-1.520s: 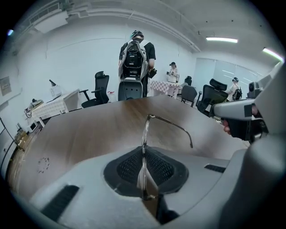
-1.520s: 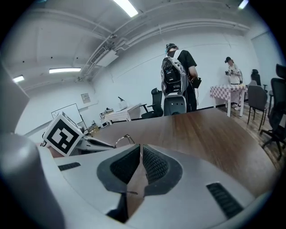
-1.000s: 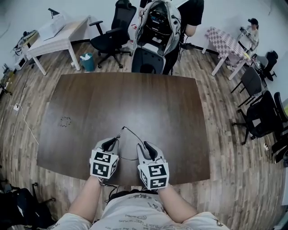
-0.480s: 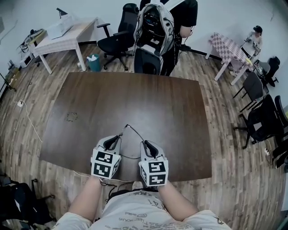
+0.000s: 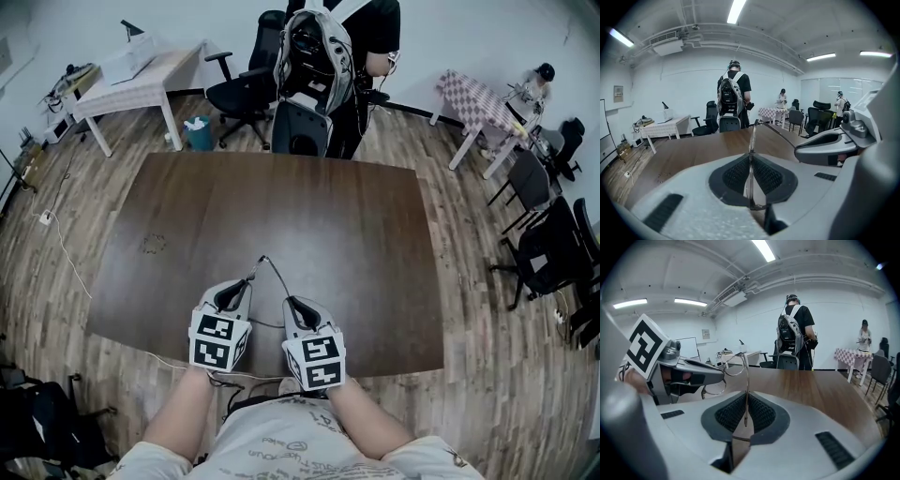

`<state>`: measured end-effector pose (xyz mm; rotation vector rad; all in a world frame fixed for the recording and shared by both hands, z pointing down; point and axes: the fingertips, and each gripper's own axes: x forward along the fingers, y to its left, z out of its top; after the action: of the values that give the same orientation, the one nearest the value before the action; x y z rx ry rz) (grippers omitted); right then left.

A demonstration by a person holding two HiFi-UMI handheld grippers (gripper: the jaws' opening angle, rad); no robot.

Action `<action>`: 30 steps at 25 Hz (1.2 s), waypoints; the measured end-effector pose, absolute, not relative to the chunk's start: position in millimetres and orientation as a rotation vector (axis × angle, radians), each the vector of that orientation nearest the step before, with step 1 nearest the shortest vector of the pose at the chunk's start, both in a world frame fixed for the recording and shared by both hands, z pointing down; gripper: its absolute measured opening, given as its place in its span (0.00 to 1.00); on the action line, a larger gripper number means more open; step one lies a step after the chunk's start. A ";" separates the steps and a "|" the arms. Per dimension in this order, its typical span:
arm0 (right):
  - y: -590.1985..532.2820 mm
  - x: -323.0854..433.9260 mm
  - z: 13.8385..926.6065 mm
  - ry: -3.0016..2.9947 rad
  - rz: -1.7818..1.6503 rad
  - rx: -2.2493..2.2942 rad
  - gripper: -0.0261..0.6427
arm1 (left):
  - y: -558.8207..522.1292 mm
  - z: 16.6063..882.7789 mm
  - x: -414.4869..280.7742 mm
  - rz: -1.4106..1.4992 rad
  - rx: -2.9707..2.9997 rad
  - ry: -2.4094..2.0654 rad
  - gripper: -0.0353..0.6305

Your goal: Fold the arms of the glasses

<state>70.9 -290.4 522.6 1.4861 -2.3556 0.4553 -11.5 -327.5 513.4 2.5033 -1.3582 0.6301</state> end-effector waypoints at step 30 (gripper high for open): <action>-254.5 29.0 540.0 -2.573 1.051 1.110 0.08 | -284.1 513.7 20.7 0.602 2.633 -1.223 0.11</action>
<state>29.0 -254.5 540.0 1.1099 -2.5725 1.0505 20.7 -284.1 513.7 2.6327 -1.2226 0.6019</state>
